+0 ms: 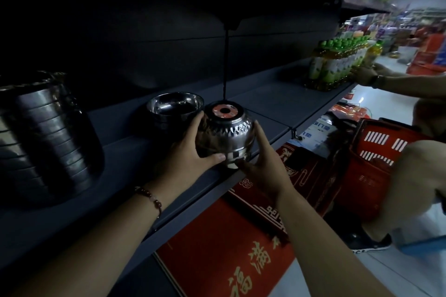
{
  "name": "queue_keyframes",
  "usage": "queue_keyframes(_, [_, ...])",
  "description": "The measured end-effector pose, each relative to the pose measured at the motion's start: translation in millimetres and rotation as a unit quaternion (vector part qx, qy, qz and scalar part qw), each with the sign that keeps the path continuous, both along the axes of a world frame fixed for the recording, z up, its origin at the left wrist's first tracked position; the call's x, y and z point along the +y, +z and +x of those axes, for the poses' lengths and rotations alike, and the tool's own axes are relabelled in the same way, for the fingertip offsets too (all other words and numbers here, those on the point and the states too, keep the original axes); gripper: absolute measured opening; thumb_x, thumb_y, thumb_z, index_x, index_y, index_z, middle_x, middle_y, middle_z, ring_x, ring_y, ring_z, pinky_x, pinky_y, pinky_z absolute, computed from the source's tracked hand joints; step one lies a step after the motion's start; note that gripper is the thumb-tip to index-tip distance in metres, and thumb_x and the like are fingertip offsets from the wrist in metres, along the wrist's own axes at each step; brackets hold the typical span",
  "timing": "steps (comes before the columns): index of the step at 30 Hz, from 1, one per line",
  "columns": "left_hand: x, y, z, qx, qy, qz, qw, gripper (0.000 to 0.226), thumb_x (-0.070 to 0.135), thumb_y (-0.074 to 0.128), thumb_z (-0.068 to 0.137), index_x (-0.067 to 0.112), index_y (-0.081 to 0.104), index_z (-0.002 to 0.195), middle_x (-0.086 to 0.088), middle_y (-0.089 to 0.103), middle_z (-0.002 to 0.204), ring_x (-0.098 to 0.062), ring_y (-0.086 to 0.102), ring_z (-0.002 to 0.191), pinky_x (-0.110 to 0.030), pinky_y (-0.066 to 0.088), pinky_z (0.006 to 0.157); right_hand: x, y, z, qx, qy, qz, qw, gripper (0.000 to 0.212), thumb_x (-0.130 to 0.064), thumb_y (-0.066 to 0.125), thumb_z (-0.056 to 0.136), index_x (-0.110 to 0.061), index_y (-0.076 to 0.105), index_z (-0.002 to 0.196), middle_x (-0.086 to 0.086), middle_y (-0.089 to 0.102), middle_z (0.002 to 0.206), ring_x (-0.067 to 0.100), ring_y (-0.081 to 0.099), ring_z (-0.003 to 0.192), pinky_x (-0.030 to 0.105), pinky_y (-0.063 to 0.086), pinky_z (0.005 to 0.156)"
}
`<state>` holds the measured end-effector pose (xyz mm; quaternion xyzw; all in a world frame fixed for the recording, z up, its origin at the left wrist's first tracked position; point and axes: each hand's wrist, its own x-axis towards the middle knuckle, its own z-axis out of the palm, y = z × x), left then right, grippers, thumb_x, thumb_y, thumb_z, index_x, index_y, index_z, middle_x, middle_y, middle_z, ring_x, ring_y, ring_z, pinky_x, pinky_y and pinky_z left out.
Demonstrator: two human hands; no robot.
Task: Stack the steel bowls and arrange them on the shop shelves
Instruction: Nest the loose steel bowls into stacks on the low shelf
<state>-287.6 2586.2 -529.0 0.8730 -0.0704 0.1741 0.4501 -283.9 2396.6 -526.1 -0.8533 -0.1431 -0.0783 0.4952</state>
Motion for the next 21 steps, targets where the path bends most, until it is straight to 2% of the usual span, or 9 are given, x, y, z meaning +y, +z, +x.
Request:
queue_keyframes(3, [-4.5,9.0,-7.1,-0.040,0.001,-0.011,0.999,0.102,0.035,0.081,0.080,0.042,0.013,0.155,0.010,0.032,0.159,-0.005,0.032,0.141,-0.027,0.034,0.109,2.7,12.6,-5.7,-0.065,-0.038,-0.011,0.997,0.090,-0.019,0.068,0.089,-0.037,0.010,0.155,-0.020,0.042,0.137,0.007,0.052,0.120,0.025,0.046,0.090])
queue_keyframes(6, [-8.7,16.1,-14.4,-0.075,0.001,-0.029,0.997,0.099,0.034,0.080,0.081,0.039,0.015,0.156,0.014,0.032,0.156,0.010,0.029,0.132,-0.006,0.028,0.095,2.8,20.0,-8.2,-0.100,-0.071,-0.012,0.992,0.088,-0.021,0.069,0.089,-0.040,0.012,0.154,-0.013,0.040,0.150,0.017,0.054,0.126,0.038,0.051,0.099])
queue_keyframes(8, [-9.4,21.1,-19.8,-0.092,-0.008,-0.052,0.994,0.097,0.035,0.079,0.081,0.040,0.016,0.155,0.025,0.032,0.148,0.029,0.027,0.121,0.004,0.029,0.088,1.2,23.3,-10.2,-0.126,-0.081,0.005,0.989,0.086,-0.020,0.069,0.089,-0.041,0.016,0.153,-0.022,0.040,0.144,0.007,0.048,0.130,0.026,0.048,0.101])
queue_keyframes(10, [-10.3,25.2,-24.5,-0.104,-0.031,-0.077,0.991,0.095,0.037,0.079,0.080,0.040,0.019,0.154,0.034,0.030,0.140,0.036,0.026,0.116,0.008,0.030,0.089,-1.4,29.1,-13.7,-0.137,-0.098,0.028,0.985,0.079,-0.020,0.067,0.091,-0.040,0.021,0.153,-0.031,0.038,0.132,-0.014,0.045,0.116,0.001,0.039,0.088])
queue_keyframes(12, [-10.8,27.8,-29.8,-0.110,-0.055,-0.081,0.989,0.094,0.042,0.076,0.077,0.041,0.021,0.153,0.037,0.030,0.137,0.034,0.027,0.120,0.007,0.028,0.092,-4.2,34.4,-17.3,-0.141,-0.120,0.064,0.981,0.070,-0.018,0.063,0.094,-0.039,0.027,0.151,-0.033,0.044,0.127,-0.017,0.053,0.104,0.002,0.043,0.085])
queue_keyframes(14, [-10.0,28.3,-36.1,-0.109,-0.080,-0.057,0.989,0.093,0.048,0.073,0.075,0.043,0.021,0.152,0.032,0.034,0.143,0.027,0.028,0.128,0.004,0.028,0.097,-7.2,40.6,-19.9,-0.142,-0.158,0.125,0.969,0.059,-0.016,0.058,0.096,-0.037,0.037,0.147,-0.019,0.060,0.125,-0.003,0.064,0.091,0.016,0.053,0.078])
queue_keyframes(17, [-0.9,24.8,-43.0,-0.149,-0.088,0.096,0.980,0.096,0.054,0.072,0.078,0.046,0.014,0.154,0.018,0.028,0.157,0.005,0.025,0.144,-0.019,0.033,0.110,-17.4,48.3,-20.3,-0.137,-0.214,0.182,0.950,0.039,-0.024,0.054,0.099,-0.037,0.056,0.135,-0.005,0.069,0.098,0.001,0.052,0.060,0.015,0.039,0.050])
queue_keyframes(19, [3.1,22.8,-45.7,-0.175,-0.080,0.205,0.960,0.100,0.051,0.071,0.079,0.049,0.005,0.154,0.018,0.016,0.158,0.001,0.013,0.145,-0.031,0.030,0.113,-27.1,52.9,-21.0,-0.133,-0.226,0.153,0.953,0.025,-0.038,0.050,0.099,-0.038,0.067,0.118,-0.003,0.069,0.090,0.005,0.053,0.066,0.017,0.035,0.054])
queue_keyframes(21, [2.9,21.7,-44.6,-0.228,-0.066,0.266,0.934,0.098,0.047,0.070,0.080,0.042,0.008,0.156,0.011,0.013,0.159,-0.002,0.009,0.143,-0.039,0.027,0.113,-32.7,57.3,-24.8,-0.124,-0.221,0.136,0.958,0.028,-0.042,0.050,0.099,-0.028,0.072,0.089,-0.003,0.065,0.075,0.006,0.053,0.060,0.018,0.035,0.053])
